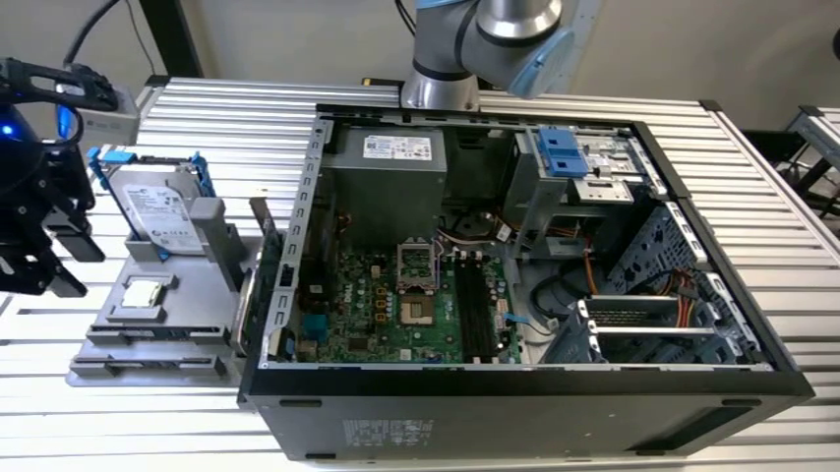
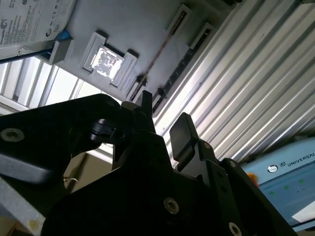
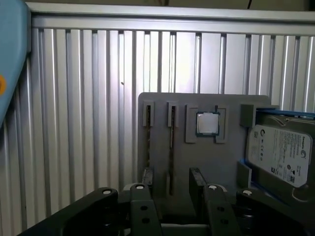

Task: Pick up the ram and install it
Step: 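Pick up the ram and move it above insertion slot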

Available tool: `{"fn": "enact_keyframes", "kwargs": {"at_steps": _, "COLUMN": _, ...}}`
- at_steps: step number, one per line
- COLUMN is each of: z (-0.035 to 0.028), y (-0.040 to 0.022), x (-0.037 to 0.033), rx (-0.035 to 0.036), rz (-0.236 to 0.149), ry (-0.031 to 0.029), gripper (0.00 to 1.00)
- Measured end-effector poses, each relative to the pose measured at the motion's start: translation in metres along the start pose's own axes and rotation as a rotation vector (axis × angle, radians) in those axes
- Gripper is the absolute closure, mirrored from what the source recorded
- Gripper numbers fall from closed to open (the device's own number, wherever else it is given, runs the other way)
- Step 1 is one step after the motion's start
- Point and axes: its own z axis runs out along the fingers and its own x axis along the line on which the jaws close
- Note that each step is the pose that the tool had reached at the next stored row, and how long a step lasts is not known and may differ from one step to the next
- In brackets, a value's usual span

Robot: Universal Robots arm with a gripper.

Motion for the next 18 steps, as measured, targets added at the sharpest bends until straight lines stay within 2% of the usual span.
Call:
{"fn": "enact_keyframes", "kwargs": {"at_steps": 9, "z": 0.0132, "y": 0.0000, "x": 0.0074, "rx": 0.0091, "rz": 0.000, "ry": 0.0000, "gripper": 0.00}}
{"fn": "enact_keyframes", "kwargs": {"at_steps": 18, "z": 0.0281, "y": 0.0002, "x": 0.0177, "rx": 0.0097, "rz": 0.000, "ry": -0.0001, "gripper": 0.00}}
